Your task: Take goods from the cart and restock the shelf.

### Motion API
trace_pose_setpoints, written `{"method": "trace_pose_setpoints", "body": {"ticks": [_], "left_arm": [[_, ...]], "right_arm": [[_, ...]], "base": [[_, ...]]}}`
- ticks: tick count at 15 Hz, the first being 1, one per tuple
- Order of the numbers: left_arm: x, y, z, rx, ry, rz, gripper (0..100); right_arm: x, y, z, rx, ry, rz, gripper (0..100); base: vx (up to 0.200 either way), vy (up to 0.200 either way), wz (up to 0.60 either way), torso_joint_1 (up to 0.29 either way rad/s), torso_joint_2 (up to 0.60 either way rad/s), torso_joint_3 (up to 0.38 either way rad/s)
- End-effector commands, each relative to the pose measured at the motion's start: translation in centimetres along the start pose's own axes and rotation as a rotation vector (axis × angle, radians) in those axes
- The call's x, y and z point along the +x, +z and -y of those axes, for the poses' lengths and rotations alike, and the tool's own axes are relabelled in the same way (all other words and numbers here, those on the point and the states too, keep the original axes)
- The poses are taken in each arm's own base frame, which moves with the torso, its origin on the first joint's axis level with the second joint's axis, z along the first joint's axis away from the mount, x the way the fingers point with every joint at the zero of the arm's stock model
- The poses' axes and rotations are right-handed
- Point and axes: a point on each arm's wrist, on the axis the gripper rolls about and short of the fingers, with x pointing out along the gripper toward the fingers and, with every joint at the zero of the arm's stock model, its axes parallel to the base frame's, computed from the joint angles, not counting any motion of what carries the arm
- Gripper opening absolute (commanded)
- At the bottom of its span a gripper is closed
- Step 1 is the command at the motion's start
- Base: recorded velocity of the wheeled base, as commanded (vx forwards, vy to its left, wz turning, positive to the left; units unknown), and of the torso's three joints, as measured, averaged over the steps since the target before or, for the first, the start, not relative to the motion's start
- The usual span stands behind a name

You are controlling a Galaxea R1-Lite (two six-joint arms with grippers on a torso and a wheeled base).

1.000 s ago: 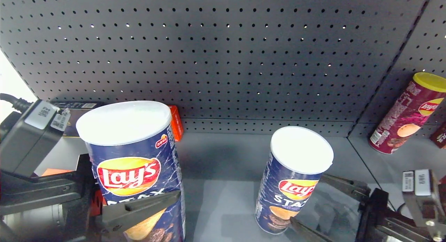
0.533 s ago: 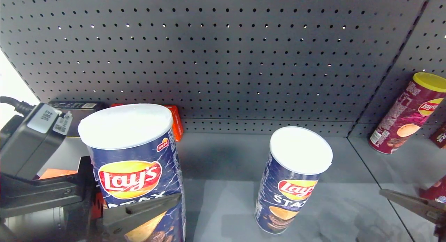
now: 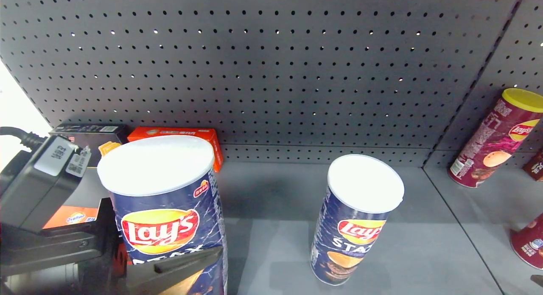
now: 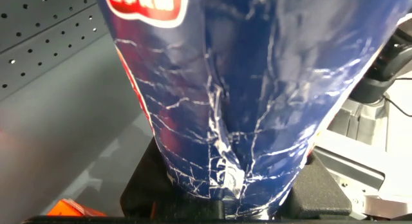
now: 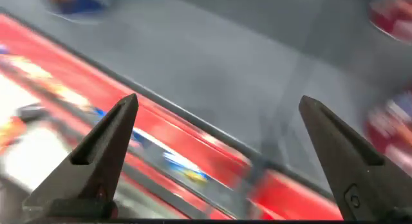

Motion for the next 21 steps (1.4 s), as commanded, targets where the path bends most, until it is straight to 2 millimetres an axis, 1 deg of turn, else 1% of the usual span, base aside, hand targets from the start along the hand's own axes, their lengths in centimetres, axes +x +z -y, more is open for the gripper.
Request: {"method": "trace_pose_setpoints", "body": {"ticks": [1,4,6,7,8,10,14,16,20,21], "left_arm": [[0.0,-0.1,0.1,0.0,-0.005,-0.002,0],[0.0,-0.3,0.1,-0.003,-0.009,-0.009,0],[-0.1,-0.4,0.1,-0.002,-0.009,-0.008,0],[-0.5,-0.7,0.4,-0.002,-0.02,-0.007,0],[-0.7,-0.9,0.5,-0.004,-0.026,-0.009,0],[-1.1,-1.5,0.8,-0.006,-0.029,-0.013,0],[-1.7,-1.6,1.1,-0.003,-0.036,0.0,0],[-1.8,-1.6,1.1,-0.001,-0.036,0.0,0],[-1.7,-1.5,1.3,0.008,-0.064,0.012,0],[-1.6,-1.5,1.3,0.014,-0.068,0.023,0]], "right_arm": [[-0.6,-2.0,0.3,-0.019,-0.17,-0.04,100],[-1.6,-2.8,0.4,-0.005,-0.321,-0.049,100],[-2.2,-3.0,0.3,0.012,-0.377,-0.007,100],[-3.3,-3.5,0.1,0.033,-0.479,0.063,100],[-3.8,-3.7,-0.2,0.042,-0.542,0.088,100],[-4.0,-3.5,0.0,0.069,-0.627,0.12,100],[-4.0,-3.5,0.0,0.11,-0.619,0.147,100],[-3.9,-3.4,-0.2,0.108,-0.555,0.16,100],[-3.8,-2.8,-0.5,0.112,-0.338,0.259,100],[-3.8,-2.7,-0.6,0.114,-0.317,0.265,100]], "base": [[0.0,0.0,0.0,0.0,0.0,0.0],[0.0,0.0,0.0,0.0,0.0,0.0],[0.0,0.0,0.0,0.0,0.0,0.0],[0.0,0.0,0.0,0.0,0.0,0.0],[0.0,0.0,0.0,0.0,0.0,0.0],[0.0,0.0,0.0,0.0,0.0,0.0],[0.0,0.0,0.0,0.0,0.0,0.0],[0.0,0.0,0.0,0.0,0.0,0.0],[0.0,0.0,0.0,0.0,0.0,0.0],[0.0,0.0,0.0,0.0,0.0,0.0]]}}
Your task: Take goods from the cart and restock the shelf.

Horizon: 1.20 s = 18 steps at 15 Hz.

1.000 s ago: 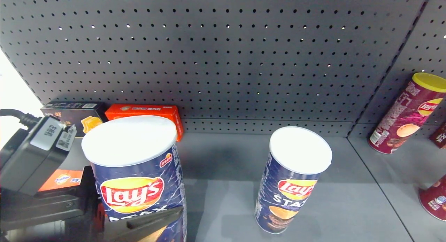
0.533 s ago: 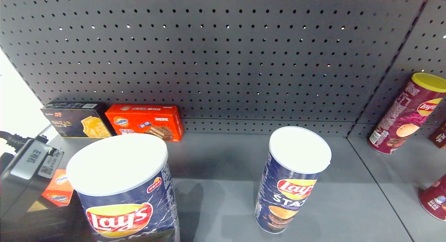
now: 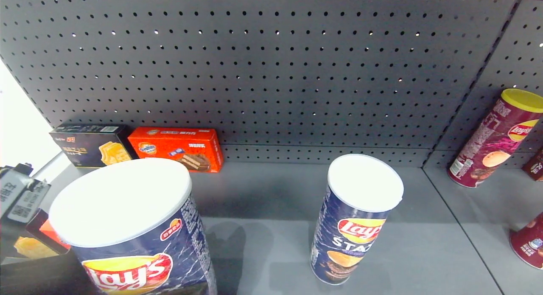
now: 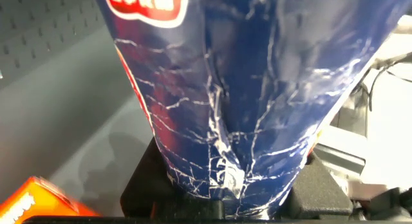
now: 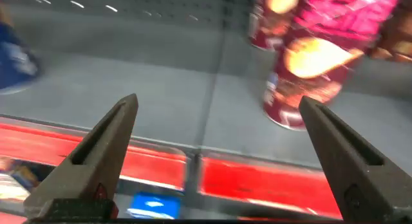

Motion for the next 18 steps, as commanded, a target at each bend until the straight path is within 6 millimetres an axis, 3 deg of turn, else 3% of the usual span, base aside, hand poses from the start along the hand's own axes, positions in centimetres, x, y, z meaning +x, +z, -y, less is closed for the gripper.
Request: {"method": "trace_pose_setpoints", "body": {"ticks": [1,3,5,9,18], "left_arm": [[0.0,-0.1,0.1,0.001,-0.007,0.0,0],[0.0,0.0,0.1,0.002,-0.007,0.003,0],[0.0,0.0,0.1,0.001,-0.007,0.003,0],[0.0,-0.1,0.1,0.001,-0.007,0.0,0],[0.0,-0.1,0.1,-0.001,-0.007,0.0,0]], "right_arm": [[0.1,0.0,0.0,0.004,0.022,-0.004,100],[0.0,-0.1,-0.1,0.004,0.038,-0.014,100],[-0.1,-1.4,-0.2,-0.007,0.041,-0.141,100],[-0.1,-1.3,-0.5,-0.011,0.179,-0.121,100],[-0.1,-1.3,-0.3,0.1,0.079,-0.134,100]], "base": [[0.0,0.0,0.0,0.0,0.0,0.0],[0.0,0.0,0.0,0.0,0.0,0.0],[0.0,0.0,0.0,0.0,0.0,0.0],[0.0,0.0,0.0,0.0,0.0,0.0],[0.0,0.0,0.0,0.0,0.0,0.0]]}}
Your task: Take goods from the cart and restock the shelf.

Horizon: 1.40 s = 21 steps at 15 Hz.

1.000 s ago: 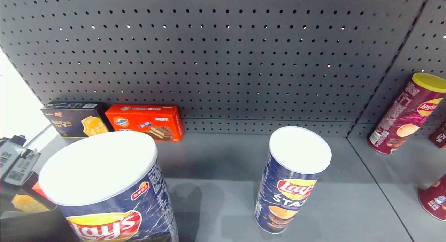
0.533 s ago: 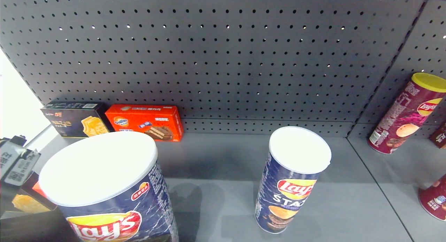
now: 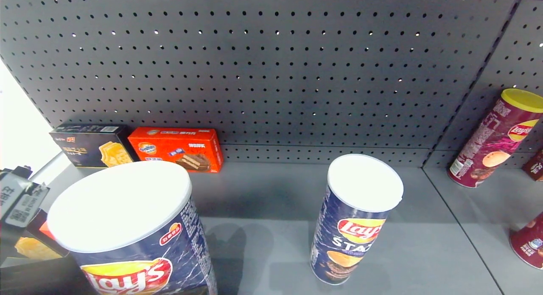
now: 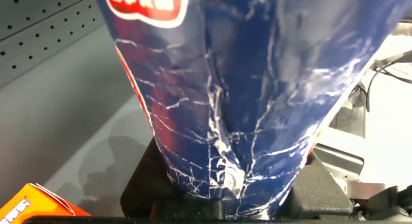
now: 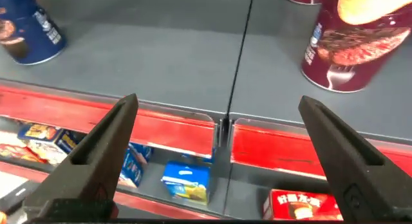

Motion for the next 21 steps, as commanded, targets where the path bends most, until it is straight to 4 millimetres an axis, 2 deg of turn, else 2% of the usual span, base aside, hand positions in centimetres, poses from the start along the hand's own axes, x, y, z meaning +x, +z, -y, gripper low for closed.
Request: {"method": "trace_pose_setpoints", "body": {"ticks": [1,4,5,8,9,10,12,13,14,16,21], "left_arm": [[0.0,0.0,0.0,0.0,0.0,-0.001,0],[0.0,0.0,0.0,-0.001,-0.002,-0.001,0],[0.0,0.0,0.0,-0.001,-0.002,-0.001,0],[0.0,0.0,0.0,-0.001,-0.002,0.0,0],[0.0,0.1,0.0,0.0,-0.003,0.002,0],[0.0,0.1,0.0,0.002,-0.018,0.007,0],[0.1,0.4,0.0,0.01,-0.023,0.034,0],[0.3,0.3,0.0,0.009,-0.029,0.034,0],[0.3,0.9,0.1,0.023,-0.031,0.052,0],[-0.1,0.7,0.2,0.011,-0.025,0.056,0],[-0.3,0.5,0.4,0.014,-0.029,0.056,0]], "right_arm": [[0.0,0.0,0.0,0.0,0.017,-0.005,100],[0.0,0.0,-0.1,0.017,0.035,-0.004,100],[0.0,0.0,-0.1,0.084,0.034,-0.006,100],[0.0,0.1,-0.1,0.133,0.034,-0.002,100],[0.1,0.1,-0.1,0.146,0.015,-0.002,100],[0.0,0.0,-0.4,0.158,-0.18,0.036,100],[-0.5,0.0,-0.4,0.193,-0.156,0.092,100],[-0.8,0.0,-0.5,0.18,-0.114,0.099,100],[-0.4,0.0,-0.5,0.064,-0.085,0.01,100],[-0.8,-0.2,-0.6,0.041,-0.103,0.088,100],[-0.7,-0.3,-0.5,0.046,-0.107,0.096,100]], "base": [[0.0,0.0,0.0,0.0,0.0,0.0],[0.0,0.0,0.0,0.0,0.0,0.0],[0.0,0.0,0.0,0.0,0.0,0.0],[0.0,0.0,0.0,0.0,0.0,0.0],[0.0,0.0,0.0,0.0,0.0,0.0],[0.0,0.0,0.0,0.0,0.0,0.0],[0.0,0.0,0.0,0.0,0.0,0.0],[0.0,0.0,0.0,0.0,0.0,0.0],[0.0,0.0,0.0,0.0,0.0,0.0],[0.0,0.0,0.0,0.0,0.0,0.0],[0.0,0.0,0.0,0.0,0.0,0.0]]}}
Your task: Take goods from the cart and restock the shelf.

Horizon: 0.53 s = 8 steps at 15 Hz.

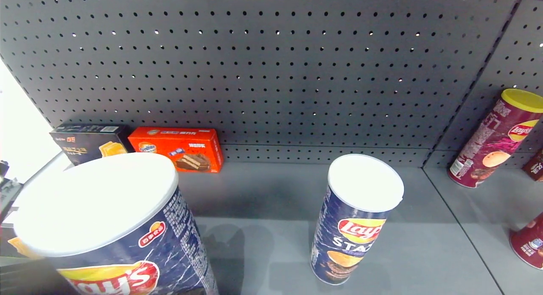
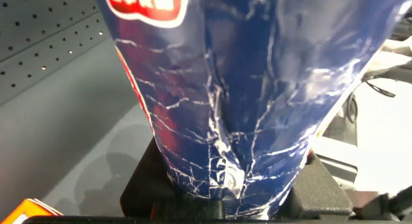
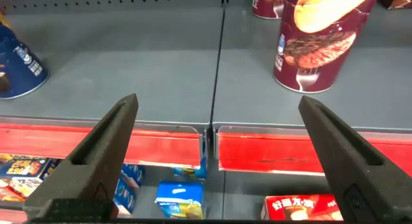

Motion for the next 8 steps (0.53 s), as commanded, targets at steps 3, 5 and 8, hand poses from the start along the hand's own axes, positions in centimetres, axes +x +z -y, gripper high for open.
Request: {"method": "trace_pose_setpoints", "body": {"ticks": [3,5,8], "left_arm": [[-0.1,0.2,0.07,0.006,-0.002,0.01,0],[0.03,0.0,0.04,0.001,-0.007,0.0,0],[0.26,0.07,-0.09,0.0,-0.007,-0.002,0]], "right_arm": [[-0.05,-0.03,0.0,0.002,-0.002,0.005,100],[-0.05,-0.01,0.01,0.002,-0.007,0.007,100],[-0.04,-0.04,0.02,0.004,-0.007,0.007,100]], "base": [[0.0,0.0,0.0,0.0,0.0,0.0],[0.0,0.0,0.0,0.0,0.0,0.0],[0.0,0.0,0.0,0.0,0.0,0.0]]}}
